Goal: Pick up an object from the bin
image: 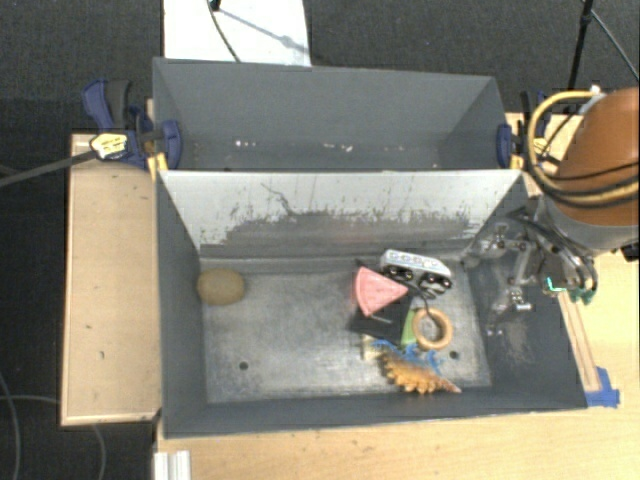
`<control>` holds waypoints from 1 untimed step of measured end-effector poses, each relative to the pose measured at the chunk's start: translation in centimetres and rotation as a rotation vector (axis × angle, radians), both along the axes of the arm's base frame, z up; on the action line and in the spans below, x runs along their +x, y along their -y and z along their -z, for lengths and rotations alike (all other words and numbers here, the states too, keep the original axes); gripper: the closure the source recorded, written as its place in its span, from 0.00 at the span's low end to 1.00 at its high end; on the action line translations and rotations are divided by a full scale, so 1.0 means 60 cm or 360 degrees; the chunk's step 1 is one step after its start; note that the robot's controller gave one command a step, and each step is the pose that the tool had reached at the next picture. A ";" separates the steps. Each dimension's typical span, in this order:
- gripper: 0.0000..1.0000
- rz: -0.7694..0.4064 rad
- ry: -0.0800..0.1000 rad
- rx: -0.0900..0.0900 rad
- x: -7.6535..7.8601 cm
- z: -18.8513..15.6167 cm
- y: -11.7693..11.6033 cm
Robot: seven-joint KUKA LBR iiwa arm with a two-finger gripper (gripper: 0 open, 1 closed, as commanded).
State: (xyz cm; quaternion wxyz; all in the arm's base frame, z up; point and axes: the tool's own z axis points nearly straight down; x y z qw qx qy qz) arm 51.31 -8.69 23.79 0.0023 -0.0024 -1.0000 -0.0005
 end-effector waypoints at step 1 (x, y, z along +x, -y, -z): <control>0.00 -0.0004 0.0013 -0.0002 0.003 -0.007 0.000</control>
Offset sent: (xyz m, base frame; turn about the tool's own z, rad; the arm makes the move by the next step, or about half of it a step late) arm 0.0273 0.0105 -0.1058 -0.0402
